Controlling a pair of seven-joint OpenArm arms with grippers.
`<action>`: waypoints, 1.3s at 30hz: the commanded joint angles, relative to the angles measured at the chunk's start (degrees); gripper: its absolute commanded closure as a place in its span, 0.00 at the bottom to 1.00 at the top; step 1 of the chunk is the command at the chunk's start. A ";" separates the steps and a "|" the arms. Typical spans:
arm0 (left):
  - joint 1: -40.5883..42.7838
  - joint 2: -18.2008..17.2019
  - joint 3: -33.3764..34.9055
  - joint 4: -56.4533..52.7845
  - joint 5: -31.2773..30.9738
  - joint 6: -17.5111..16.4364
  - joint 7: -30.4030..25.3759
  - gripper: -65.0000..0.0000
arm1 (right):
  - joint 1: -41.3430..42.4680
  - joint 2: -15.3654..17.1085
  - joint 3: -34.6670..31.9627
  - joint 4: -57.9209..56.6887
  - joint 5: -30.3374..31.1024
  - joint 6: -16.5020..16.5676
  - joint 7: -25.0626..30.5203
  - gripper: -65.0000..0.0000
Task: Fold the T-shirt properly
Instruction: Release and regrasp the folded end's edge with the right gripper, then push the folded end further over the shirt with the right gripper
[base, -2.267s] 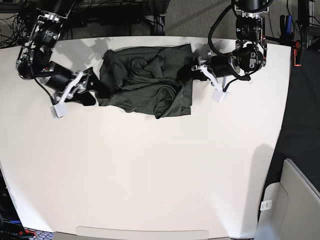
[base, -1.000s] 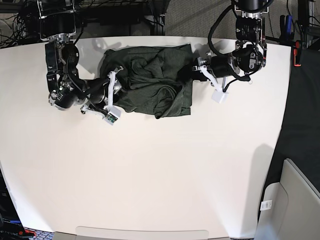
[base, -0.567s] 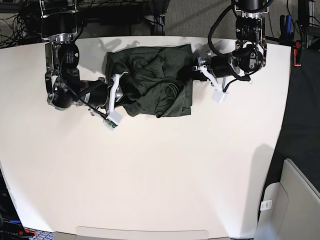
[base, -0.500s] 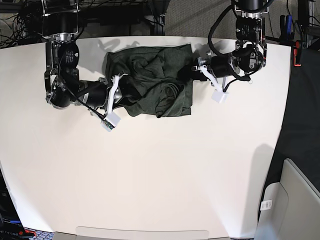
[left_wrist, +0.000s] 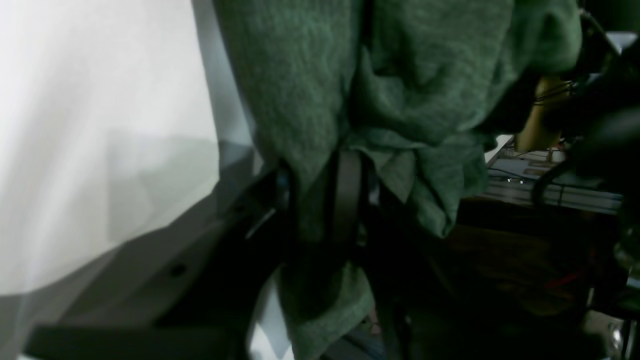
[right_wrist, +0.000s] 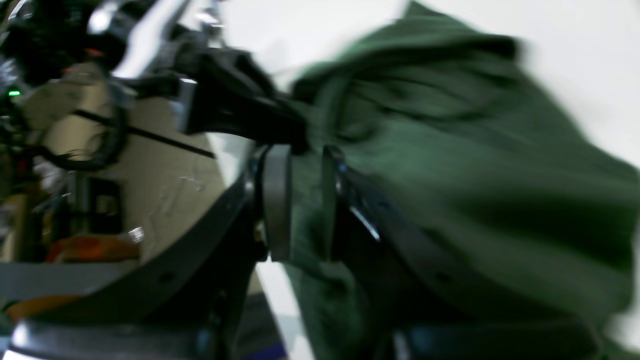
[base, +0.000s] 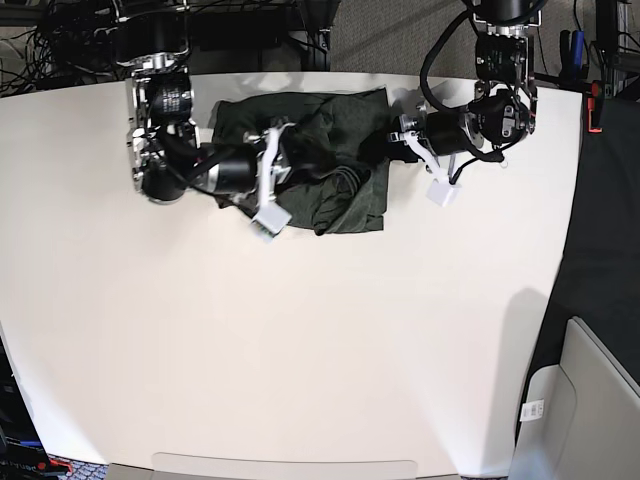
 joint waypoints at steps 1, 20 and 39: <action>-0.23 -0.73 -0.23 0.41 -0.27 0.25 -1.09 0.93 | 1.03 -0.67 -0.42 1.13 1.58 0.34 0.86 0.86; -0.15 -0.38 -0.14 0.50 -0.36 0.34 -1.09 0.75 | -6.01 9.71 16.54 13.97 -1.93 0.34 3.45 0.45; -0.32 -0.56 -0.05 0.41 -0.36 0.34 -1.09 0.74 | -4.16 12.26 12.68 10.63 -22.15 0.34 8.82 0.08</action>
